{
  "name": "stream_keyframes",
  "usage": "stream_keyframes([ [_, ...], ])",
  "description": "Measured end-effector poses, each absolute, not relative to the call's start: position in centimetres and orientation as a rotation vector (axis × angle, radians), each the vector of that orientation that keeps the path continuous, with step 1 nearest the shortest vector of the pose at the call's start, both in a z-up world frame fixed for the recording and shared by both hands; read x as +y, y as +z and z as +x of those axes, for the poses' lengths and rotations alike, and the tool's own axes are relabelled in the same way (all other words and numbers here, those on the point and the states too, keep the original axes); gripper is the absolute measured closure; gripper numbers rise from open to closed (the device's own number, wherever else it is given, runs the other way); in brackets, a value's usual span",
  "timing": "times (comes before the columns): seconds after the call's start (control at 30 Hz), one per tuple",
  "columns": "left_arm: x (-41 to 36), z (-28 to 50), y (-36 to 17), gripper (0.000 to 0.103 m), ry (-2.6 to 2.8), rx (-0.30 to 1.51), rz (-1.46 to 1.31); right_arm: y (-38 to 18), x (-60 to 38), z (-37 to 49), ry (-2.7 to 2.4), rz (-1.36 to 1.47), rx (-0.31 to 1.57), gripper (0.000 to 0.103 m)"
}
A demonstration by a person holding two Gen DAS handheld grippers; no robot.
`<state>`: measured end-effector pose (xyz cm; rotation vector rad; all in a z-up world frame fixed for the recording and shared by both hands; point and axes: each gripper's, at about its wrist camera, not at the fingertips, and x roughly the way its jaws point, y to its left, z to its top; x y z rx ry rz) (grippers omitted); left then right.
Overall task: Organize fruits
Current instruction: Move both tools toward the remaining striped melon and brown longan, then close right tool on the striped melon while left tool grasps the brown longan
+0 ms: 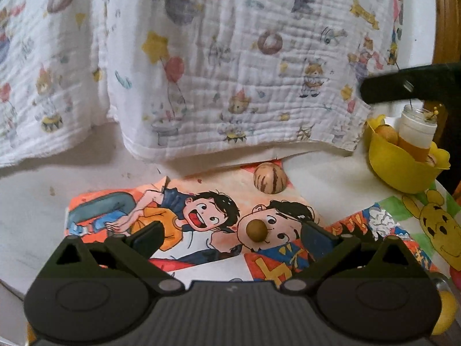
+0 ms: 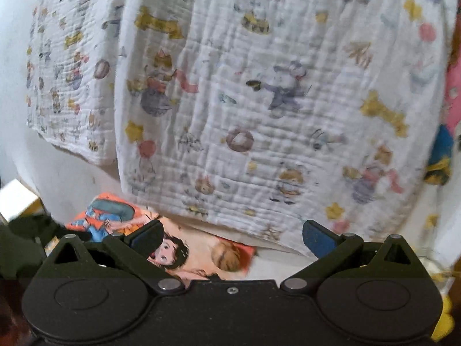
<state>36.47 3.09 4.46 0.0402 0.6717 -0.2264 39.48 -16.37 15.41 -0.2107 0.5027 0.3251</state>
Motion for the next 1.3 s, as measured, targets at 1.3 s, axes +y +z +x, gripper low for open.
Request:
stream_keyframes([
  [1.3, 1.4, 42.7, -4.1, 0.020, -0.314, 0.710, -0.005, -1.7, -14.2, 52.1, 0.391, -0.127, 0.660, 0.020],
])
